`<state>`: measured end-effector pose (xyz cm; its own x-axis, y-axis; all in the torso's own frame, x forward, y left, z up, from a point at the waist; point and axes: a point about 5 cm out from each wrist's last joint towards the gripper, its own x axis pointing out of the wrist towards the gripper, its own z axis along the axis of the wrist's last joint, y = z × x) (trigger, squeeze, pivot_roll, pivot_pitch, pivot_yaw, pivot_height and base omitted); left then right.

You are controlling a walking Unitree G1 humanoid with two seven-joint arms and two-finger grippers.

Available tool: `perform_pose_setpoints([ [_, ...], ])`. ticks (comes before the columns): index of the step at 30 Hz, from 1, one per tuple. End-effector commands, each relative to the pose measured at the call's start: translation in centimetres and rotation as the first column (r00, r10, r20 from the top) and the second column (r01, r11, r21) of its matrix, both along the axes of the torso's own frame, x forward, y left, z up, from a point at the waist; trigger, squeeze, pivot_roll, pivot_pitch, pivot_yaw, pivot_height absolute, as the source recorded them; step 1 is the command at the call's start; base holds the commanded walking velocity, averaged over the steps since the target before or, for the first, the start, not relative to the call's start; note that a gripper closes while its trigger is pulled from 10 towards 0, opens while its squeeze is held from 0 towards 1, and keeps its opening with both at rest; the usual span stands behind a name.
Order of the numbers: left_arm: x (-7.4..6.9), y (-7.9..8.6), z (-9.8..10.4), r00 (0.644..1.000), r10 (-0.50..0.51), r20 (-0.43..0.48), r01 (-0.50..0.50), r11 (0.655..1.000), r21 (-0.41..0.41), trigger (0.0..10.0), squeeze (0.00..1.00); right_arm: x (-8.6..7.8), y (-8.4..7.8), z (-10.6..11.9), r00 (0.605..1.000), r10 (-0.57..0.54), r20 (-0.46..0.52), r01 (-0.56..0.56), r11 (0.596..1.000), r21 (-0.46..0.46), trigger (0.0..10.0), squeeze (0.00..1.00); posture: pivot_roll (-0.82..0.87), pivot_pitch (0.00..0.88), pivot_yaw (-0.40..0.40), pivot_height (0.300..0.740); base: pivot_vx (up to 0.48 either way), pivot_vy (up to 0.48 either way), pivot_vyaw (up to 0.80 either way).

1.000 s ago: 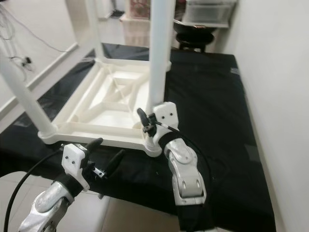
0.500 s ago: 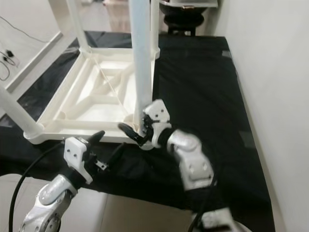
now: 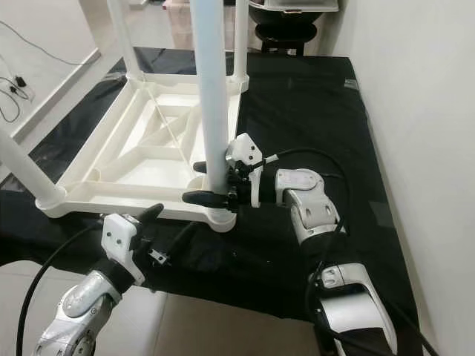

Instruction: Building children table

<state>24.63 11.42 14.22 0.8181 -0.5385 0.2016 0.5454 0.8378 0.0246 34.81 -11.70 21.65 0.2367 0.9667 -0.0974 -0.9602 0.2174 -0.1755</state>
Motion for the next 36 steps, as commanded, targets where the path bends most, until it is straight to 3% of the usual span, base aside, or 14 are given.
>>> perform_pose_setpoints([
  [1, -0.4, -0.2, -0.1, 1.0, -0.005, -0.003, 0.005, 1.0, 0.01, 10.0, 0.0, -0.2, 0.3, 0.1, 0.999, 0.053, -0.009, -0.053, 0.998, 0.013, 0.0, 0.0, 0.03, 0.151, -0.01, 0.74, 0.0, 0.0, 0.0],
  [9, -0.5, -0.3, -0.1, 1.0, -0.014, -0.008, 0.014, 1.0, 0.005, 10.0, 0.0, 0.0, -1.2, -0.1, 0.999, -0.03, 0.039, 0.029, 0.999, 0.025, 0.0, 0.0, 0.02, 0.153, -0.009, 0.74, 0.0, 0.0, 0.0],
  [12, -0.5, -0.2, -0.2, 1.0, -0.013, -0.008, 0.013, 1.0, 0.005, 10.0, 0.0, 0.2, -2.0, -0.7, 0.973, -0.225, 0.048, 0.223, 0.974, 0.043, 0.0, 0.0, 0.01, 0.152, -0.019, 0.74, 0.0, 0.0, 0.0],
  [13, -0.6, -0.1, -0.2, 1.0, -0.012, -0.009, 0.012, 1.0, 0.006, 10.0, 0.0, 0.0, -2.1, -1.8, 0.873, -0.486, 0.024, 0.482, 0.87, 0.102, 0.0, 0.0, 0.01, 0.153, -0.027, 0.74, 0.0, 0.0, 0.0],
  [14, -0.6, -0.1, -0.2, 1.0, -0.012, -0.009, 0.012, 1.0, 0.006, 10.0, 0.0, 0.0, -2.1, -1.8, 0.873, -0.486, 0.024, 0.482, 0.87, 0.102, 0.0, 0.0, 0.01, 0.153, -0.027, 0.74, 0.0, 0.0, 0.0],
  [16, -0.6, 0.2, -0.2, 1.0, -0.01, -0.008, 0.01, 1.0, 0.007, 10.0, 0.0, -1.6, -1.0, -4.0, 0.726, -0.687, -0.022, 0.685, 0.719, 0.116, 0.0, 0.0, -0.01, 0.158, -0.007, 0.74, 0.0, 0.0, 0.0],
  [18, -0.5, 0.2, -0.1, 1.0, -0.009, -0.007, 0.009, 1.0, 0.007, 10.0, 0.0, -2.6, -0.4, -5.1, 0.658, -0.752, -0.04, 0.751, 0.652, 0.098, 0.0, 0.0, -0.01, 0.158, -0.007, 0.74, 0.0, 0.0, 0.0],
  [20, -0.4, 0.3, -0.2, 1.0, -0.01, -0.006, 0.01, 1.0, 0.021, 10.0, 0.0, -4.2, 2.4, -6.1, 0.685, -0.726, 0.057, 0.724, 0.688, 0.051, 0.0, 0.0, 0.0, 0.146, 0.014, 0.74, 0.0, 0.0, 0.0],
  [30, 0.1, 0.5, -0.1, 1.0, 0.01, -0.002, -0.01, 1.0, 0.017, 10.0, 0.0, -3.4, 3.0, -5.7, 0.695, -0.719, 0.01, 0.716, 0.694, 0.08, 0.0, 0.0, 0.01, 0.14, 0.006, 0.74, 0.0, 0.0, 0.0],
  [31, 0.1, 0.5, -0.1, 1.0, 0.015, -0.001, -0.015, 1.0, 0.017, 10.0, 0.0, -3.3, 3.0, -5.6, 0.698, -0.716, -0.02, 0.714, 0.694, 0.089, 10.0, 0.0, 0.01, 0.139, 0.008, 0.74, 0.0, 0.0, 0.0],
  [33, 0.1, 0.5, -0.1, 1.0, 0.018, -0.001, -0.018, 1.0, 0.018, 10.0, 0.0, -3.2, 3.1, -5.4, 0.713, -0.7, -0.047, 0.7, 0.707, 0.101, 10.0, 0.0, 0.01, 0.139, 0.008, 0.74, 0.0, 0.0, 0.0],
  [34, 0.1, 0.6, -0.1, 1.0, 0.018, -0.001, -0.018, 1.0, 0.018, 10.0, 0.0, -3.1, 3.1, -5.1, 0.735, -0.677, -0.052, 0.677, 0.727, 0.115, 10.0, 0.76, 0.02, 0.137, 0.011, 0.74, 0.0, 0.0, 0.0],
  [35, 0.1, 0.6, -0.1, 1.0, 0.018, -0.001, -0.018, 1.0, 0.018, 10.0, 0.0, -3.1, 3.1, -5.1, 0.735, -0.677, -0.052, 0.677, 0.727, 0.115, 10.0, 0.76, 0.02, 0.137, 0.011, 0.74, 0.0, 0.0, 0.0],
  [36, 0.1, 0.6, -0.1, 1.0, 0.015, -0.003, -0.015, 1.0, 0.019, 10.0, 0.0, -3.0, 3.3, -4.5, 0.787, -0.615, -0.051, 0.615, 0.777, 0.136, 10.0, 1.0, 0.03, 0.135, 0.02, 0.74, 0.0, 0.0, 0.0],
])
